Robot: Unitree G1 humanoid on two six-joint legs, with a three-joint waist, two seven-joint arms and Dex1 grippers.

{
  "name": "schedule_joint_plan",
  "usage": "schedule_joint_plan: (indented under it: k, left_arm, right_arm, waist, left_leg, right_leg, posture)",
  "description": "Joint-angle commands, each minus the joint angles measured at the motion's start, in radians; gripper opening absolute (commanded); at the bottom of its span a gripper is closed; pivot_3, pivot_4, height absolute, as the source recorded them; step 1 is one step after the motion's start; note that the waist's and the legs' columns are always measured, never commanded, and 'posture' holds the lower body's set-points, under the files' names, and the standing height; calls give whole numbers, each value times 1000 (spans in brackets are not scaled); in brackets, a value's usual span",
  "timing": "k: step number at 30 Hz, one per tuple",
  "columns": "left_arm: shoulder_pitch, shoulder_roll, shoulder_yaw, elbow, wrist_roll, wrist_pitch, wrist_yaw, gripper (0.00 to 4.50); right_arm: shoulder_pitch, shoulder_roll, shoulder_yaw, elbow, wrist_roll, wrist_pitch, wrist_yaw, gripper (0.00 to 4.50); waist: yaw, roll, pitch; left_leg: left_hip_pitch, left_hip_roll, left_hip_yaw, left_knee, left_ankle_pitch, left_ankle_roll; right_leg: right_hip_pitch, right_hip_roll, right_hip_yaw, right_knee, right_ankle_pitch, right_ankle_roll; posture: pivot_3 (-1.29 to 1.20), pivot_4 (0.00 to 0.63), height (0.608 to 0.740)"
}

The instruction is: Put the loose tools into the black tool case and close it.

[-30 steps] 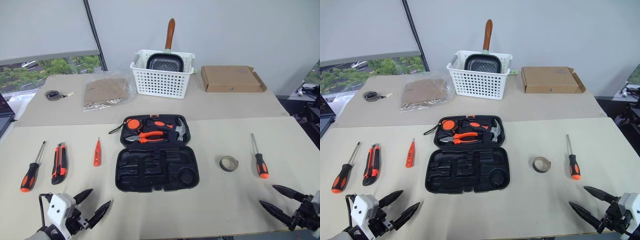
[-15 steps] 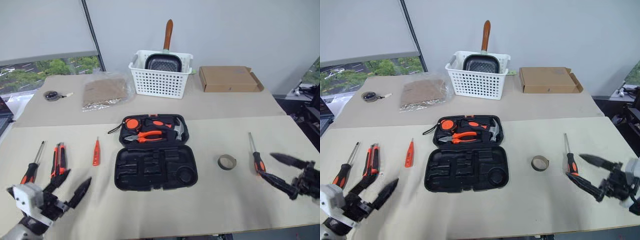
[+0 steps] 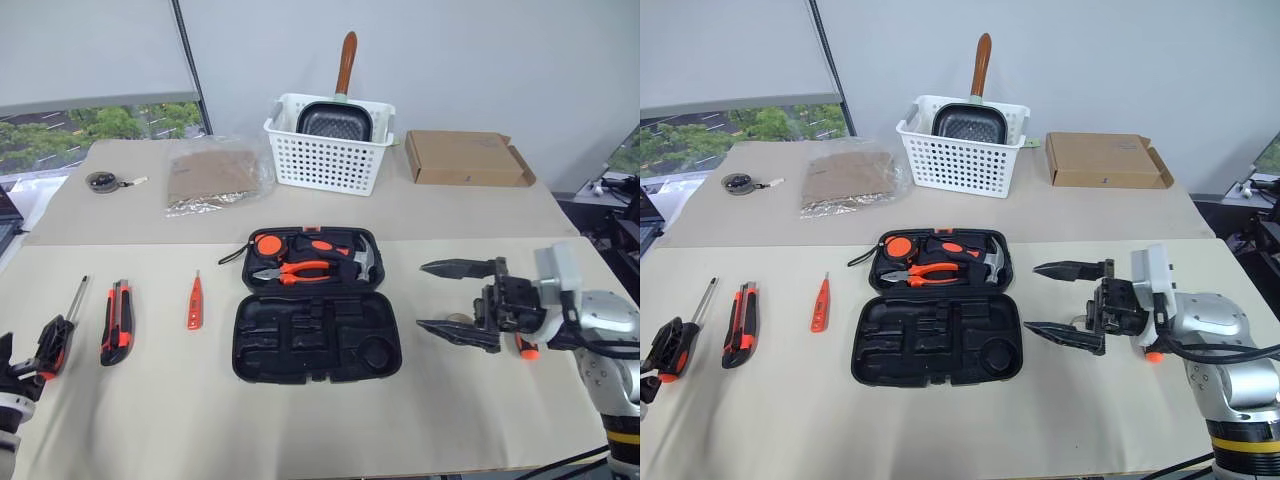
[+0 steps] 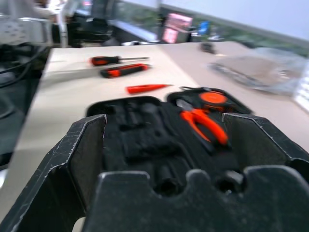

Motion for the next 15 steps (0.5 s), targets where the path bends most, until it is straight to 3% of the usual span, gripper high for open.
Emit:
schedule_joint_plan:
  k: [1,13,15]
  left_arm:
    - [-17,52,14,45,28,50,9,4500]
    - [-112,176,-112,267,201,100,-89,4500]
    - [-140,181,-107,308,209,73,-117,3979]
  right_arm:
    - [-77,17,54,-53,12,60,-19,4428]
    - [-130,67,104,-37,-28,39,-5,4428]
    - [-127,71,102,-43,-28,40,-3,4500]
  waist:
    - [3,0,0]
    - [13,-1,0]
    - [14,-1,0]
  left_leg:
    - [0,0,0,0,-1,-1]
    - [0,1,0,0,0,-3]
    - [0,1,0,0,0,-4]
  right_leg:
    - [-1,0,0,0,0,0]
    - [-3,0,-1,2,-1,1]
    - [-3,0,-1,3,-1,1]
  posture:
    - [0,150,700]
    - [0,150,700]
    - [0,150,700]
